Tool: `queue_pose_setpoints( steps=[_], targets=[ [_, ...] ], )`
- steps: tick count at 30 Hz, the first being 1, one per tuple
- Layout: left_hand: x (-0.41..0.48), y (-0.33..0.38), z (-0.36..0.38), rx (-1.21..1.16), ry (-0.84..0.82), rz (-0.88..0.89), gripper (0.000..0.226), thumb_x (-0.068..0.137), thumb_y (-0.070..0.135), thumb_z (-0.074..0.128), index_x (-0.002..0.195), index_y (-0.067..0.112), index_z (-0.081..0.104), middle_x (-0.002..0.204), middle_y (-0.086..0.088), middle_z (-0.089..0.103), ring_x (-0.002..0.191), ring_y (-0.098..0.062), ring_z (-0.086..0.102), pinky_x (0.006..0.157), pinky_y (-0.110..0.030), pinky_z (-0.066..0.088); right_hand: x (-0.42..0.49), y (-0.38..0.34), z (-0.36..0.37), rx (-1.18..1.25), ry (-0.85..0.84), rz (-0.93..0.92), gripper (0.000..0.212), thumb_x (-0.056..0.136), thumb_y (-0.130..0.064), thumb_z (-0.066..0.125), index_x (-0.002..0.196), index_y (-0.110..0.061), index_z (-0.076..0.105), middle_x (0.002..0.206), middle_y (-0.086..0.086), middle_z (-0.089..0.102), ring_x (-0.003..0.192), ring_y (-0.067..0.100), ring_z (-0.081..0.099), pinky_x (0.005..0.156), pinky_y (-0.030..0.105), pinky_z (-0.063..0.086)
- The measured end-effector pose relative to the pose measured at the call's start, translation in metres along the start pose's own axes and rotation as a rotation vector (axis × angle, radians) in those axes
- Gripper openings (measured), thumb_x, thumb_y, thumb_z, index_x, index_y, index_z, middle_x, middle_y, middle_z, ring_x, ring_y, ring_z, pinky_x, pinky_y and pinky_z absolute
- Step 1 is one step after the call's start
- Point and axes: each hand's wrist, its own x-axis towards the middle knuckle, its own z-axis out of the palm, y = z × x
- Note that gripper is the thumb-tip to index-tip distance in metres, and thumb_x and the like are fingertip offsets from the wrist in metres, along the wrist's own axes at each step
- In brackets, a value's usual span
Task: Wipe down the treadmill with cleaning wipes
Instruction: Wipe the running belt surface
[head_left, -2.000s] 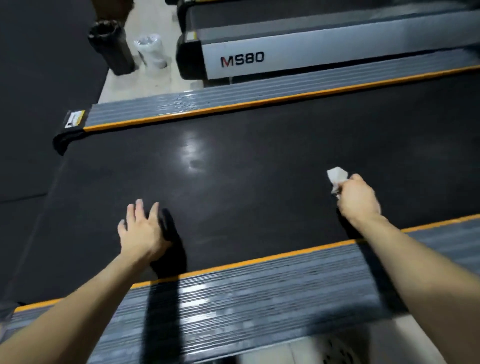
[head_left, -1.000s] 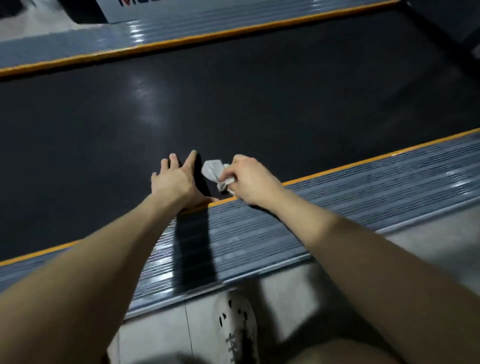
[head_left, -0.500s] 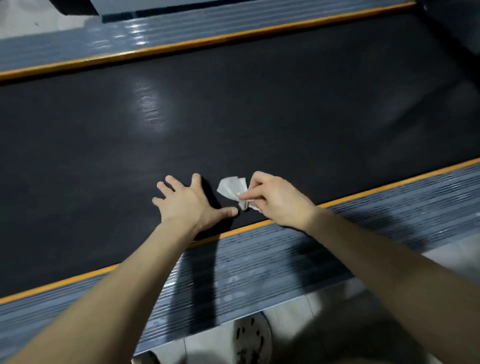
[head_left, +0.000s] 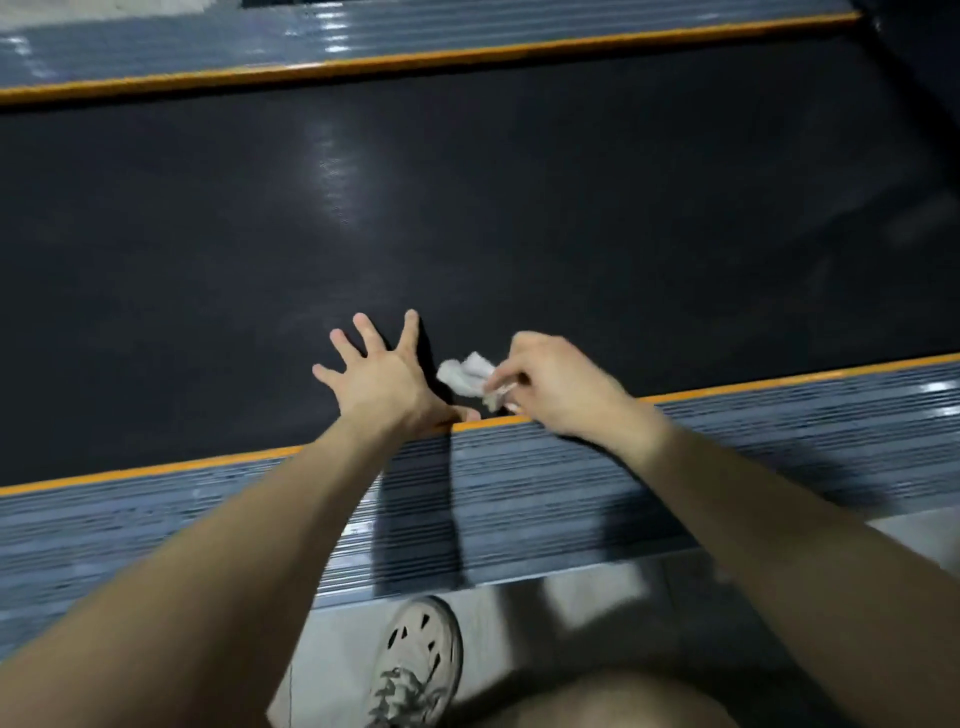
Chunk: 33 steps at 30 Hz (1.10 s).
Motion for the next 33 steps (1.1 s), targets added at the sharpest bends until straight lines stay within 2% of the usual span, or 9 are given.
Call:
queue_pose_setpoints(
  steps=[7, 12, 14, 16, 21, 24, 28, 30, 33],
  targets=[
    [0.003, 0.004, -0.004, 0.057, -0.013, -0.010, 0.162, 0.041, 0.100, 0.077, 0.165, 0.048, -0.013, 0.178, -0.019, -0.009, 0.161, -0.053, -0.005, 0.121, -0.078, 0.023, -0.010, 0.100, -0.061, -0.078, 0.507, 0.635, 0.020, 0.090, -0.016, 0.071, 0.105, -0.019, 0.084, 0.095, 0.013, 0.067, 0.090, 0.040, 0.069, 0.076, 0.038, 0.054],
    [0.005, 0.001, -0.002, 0.085, 0.006, 0.007, 0.161, 0.033, 0.108, 0.059, 0.166, 0.049, -0.010, 0.178, -0.018, -0.004, 0.160, -0.052, 0.002, 0.116, -0.076, 0.032, -0.004, -0.009, 0.014, 0.132, 0.073, 0.013, 0.022, 0.096, -0.020, 0.071, 0.106, -0.034, 0.084, 0.091, -0.005, 0.052, 0.085, 0.025, 0.063, 0.078, 0.035, 0.051],
    [0.005, -0.002, -0.002, 0.090, 0.005, 0.011, 0.160, 0.037, 0.107, 0.063, 0.166, 0.049, -0.011, 0.178, -0.017, -0.005, 0.161, -0.052, 0.001, 0.116, -0.077, 0.031, -0.003, 0.001, 0.008, 0.153, 0.034, -0.070, 0.024, 0.094, -0.015, 0.072, 0.105, -0.033, 0.085, 0.096, -0.004, 0.056, 0.088, 0.023, 0.064, 0.083, 0.040, 0.054],
    [0.006, -0.001, -0.001, 0.085, -0.001, 0.010, 0.161, 0.040, 0.104, 0.072, 0.166, 0.049, -0.012, 0.178, -0.017, -0.007, 0.161, -0.053, -0.001, 0.117, -0.078, 0.030, -0.002, 0.042, -0.014, 0.071, 0.123, 0.028, 0.029, 0.087, -0.009, 0.072, 0.101, -0.031, 0.086, 0.095, 0.000, 0.059, 0.086, 0.026, 0.066, 0.081, 0.040, 0.056],
    [0.004, 0.001, -0.003, 0.094, -0.001, 0.006, 0.163, 0.039, 0.104, 0.073, 0.166, 0.048, -0.012, 0.178, -0.020, -0.006, 0.160, -0.056, 0.000, 0.116, -0.078, 0.030, -0.015, 0.124, -0.075, -0.126, 0.558, 0.710, 0.023, 0.089, -0.017, 0.070, 0.109, -0.016, 0.082, 0.102, 0.015, 0.067, 0.094, 0.040, 0.069, 0.081, 0.039, 0.057],
    [0.007, 0.000, -0.006, 0.087, 0.019, 0.002, 0.163, 0.036, 0.103, 0.075, 0.166, 0.049, -0.009, 0.178, -0.019, -0.004, 0.161, -0.055, 0.000, 0.116, -0.078, 0.030, -0.006, 0.061, -0.044, 0.096, 0.381, 0.510, 0.018, 0.091, -0.011, 0.072, 0.107, -0.008, 0.081, 0.080, 0.003, 0.061, 0.071, 0.006, 0.072, 0.057, 0.017, 0.049],
    [0.005, 0.000, -0.003, 0.065, 0.027, 0.002, 0.163, 0.034, 0.104, 0.074, 0.166, 0.051, -0.007, 0.178, -0.016, -0.004, 0.162, -0.053, 0.000, 0.117, -0.078, 0.030, -0.017, 0.013, -0.013, 0.018, -0.051, -0.016, 0.018, 0.095, -0.020, 0.076, 0.108, -0.029, 0.084, 0.094, -0.006, 0.058, 0.091, 0.018, 0.066, 0.081, 0.032, 0.051],
    [0.005, 0.002, -0.004, 0.057, 0.019, 0.009, 0.163, 0.034, 0.104, 0.075, 0.166, 0.051, -0.007, 0.178, -0.015, -0.004, 0.162, -0.053, 0.000, 0.117, -0.079, 0.029, -0.015, 0.053, -0.040, -0.090, 0.013, 0.027, 0.017, 0.093, -0.022, 0.077, 0.107, -0.029, 0.084, 0.096, 0.000, 0.064, 0.096, 0.026, 0.067, 0.081, 0.033, 0.049],
    [0.005, 0.002, -0.003, 0.059, 0.013, 0.002, 0.163, 0.035, 0.102, 0.076, 0.166, 0.052, -0.007, 0.178, -0.016, -0.005, 0.162, -0.053, -0.001, 0.117, -0.079, 0.028, -0.015, 0.113, -0.075, -0.145, 0.337, 0.416, 0.020, 0.093, -0.014, 0.073, 0.107, -0.024, 0.082, 0.106, 0.009, 0.061, 0.097, 0.035, 0.065, 0.076, 0.032, 0.044]
  ],
)
